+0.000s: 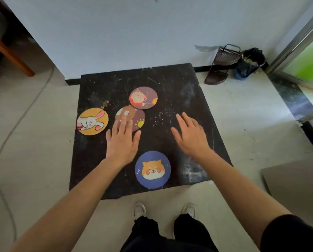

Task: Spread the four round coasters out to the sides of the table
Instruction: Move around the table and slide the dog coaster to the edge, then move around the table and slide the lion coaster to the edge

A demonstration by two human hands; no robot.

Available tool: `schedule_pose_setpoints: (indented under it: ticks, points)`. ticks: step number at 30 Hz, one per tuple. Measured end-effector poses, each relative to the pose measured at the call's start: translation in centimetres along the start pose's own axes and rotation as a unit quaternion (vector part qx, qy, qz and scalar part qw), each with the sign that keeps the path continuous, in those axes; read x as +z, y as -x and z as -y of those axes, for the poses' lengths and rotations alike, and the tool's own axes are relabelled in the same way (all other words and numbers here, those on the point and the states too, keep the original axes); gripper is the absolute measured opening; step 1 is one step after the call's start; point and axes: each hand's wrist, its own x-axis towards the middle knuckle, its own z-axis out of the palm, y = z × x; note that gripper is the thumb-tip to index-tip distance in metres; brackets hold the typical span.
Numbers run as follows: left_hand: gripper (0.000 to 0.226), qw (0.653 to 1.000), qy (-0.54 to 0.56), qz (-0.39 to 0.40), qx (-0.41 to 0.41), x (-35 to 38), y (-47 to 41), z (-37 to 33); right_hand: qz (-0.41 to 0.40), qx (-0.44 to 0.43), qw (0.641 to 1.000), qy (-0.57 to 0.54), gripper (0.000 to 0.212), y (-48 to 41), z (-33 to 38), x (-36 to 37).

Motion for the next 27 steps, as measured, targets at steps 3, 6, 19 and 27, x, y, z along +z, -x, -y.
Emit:
schedule_pose_setpoints:
  ticks: [3, 6, 19, 27]
  points:
    - [0.061, 0.991, -0.012, -0.120, 0.049, -7.4, -3.3, -1.4, -0.119, -0.022, 0.993, 0.009, 0.064, -3.1, 1.8, -7.7]
    - [0.064, 0.969, -0.011, -0.231, 0.084, -14.7, -5.9, -3.5, -0.252, -0.055, 0.966, 0.026, 0.065, -5.1, 3.3, -15.7]
    - [0.067, 0.932, -0.024, -0.329, 0.151, -21.8, -10.4, -19.3, -0.417, -0.054, 0.904, 0.080, 0.069, -5.2, -8.3, -28.1]
    - [0.069, 0.952, -0.005, -0.285, 0.112, -13.4, -11.8, -37.3, -0.353, -0.061, 0.931, 0.070, 0.076, -5.4, -26.1, -30.7]
